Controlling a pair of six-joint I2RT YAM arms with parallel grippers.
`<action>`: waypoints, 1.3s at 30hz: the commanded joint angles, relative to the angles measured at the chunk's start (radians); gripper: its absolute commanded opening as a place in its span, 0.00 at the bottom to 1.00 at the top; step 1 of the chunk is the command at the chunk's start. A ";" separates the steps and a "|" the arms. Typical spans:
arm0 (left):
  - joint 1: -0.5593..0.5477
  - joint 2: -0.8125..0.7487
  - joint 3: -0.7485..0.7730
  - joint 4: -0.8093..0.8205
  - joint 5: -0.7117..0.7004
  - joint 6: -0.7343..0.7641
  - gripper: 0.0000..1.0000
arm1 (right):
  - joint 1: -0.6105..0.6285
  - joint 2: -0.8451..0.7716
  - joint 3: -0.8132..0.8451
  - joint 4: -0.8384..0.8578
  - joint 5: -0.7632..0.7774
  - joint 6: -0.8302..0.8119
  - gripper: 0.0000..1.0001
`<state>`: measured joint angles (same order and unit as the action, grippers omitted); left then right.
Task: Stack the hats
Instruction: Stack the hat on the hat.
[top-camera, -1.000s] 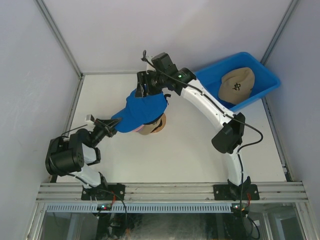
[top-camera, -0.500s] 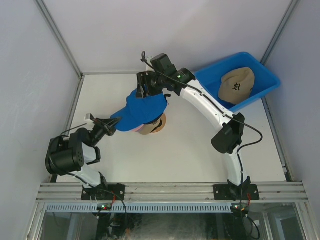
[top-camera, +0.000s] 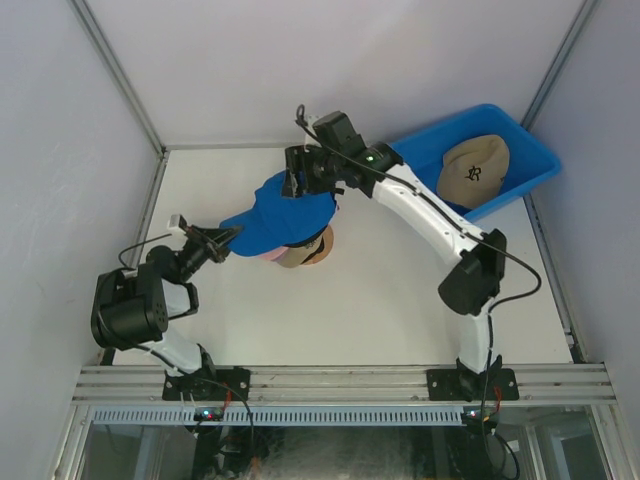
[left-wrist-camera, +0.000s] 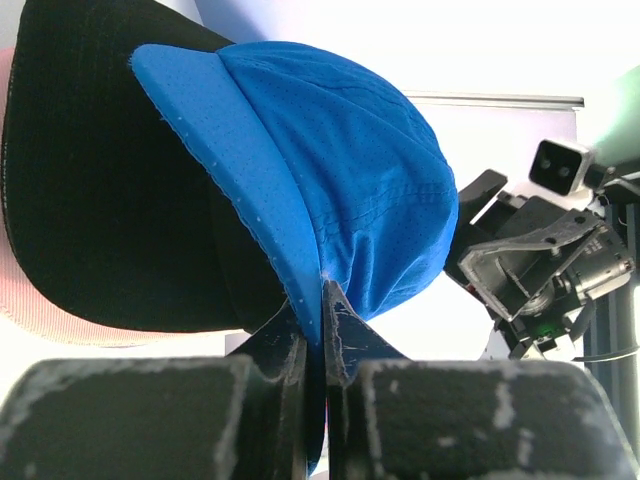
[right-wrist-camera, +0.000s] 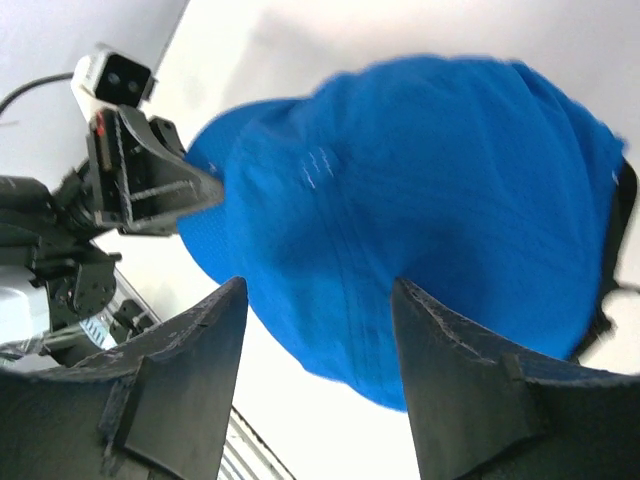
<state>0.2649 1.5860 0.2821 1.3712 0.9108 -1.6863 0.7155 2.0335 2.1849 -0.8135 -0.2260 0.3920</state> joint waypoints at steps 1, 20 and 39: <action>0.002 0.007 0.051 0.019 0.067 0.030 0.00 | -0.055 -0.219 -0.201 0.157 0.021 0.087 0.60; 0.030 0.049 0.087 0.019 0.125 0.015 0.30 | -0.123 -0.509 -0.814 0.549 -0.054 0.224 0.77; 0.092 0.147 -0.071 0.012 0.005 0.022 0.51 | -0.129 -0.448 -0.707 0.484 -0.052 0.184 0.77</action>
<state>0.3473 1.7214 0.2329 1.3476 0.9421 -1.6825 0.5903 1.5768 1.4158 -0.3416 -0.2722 0.5941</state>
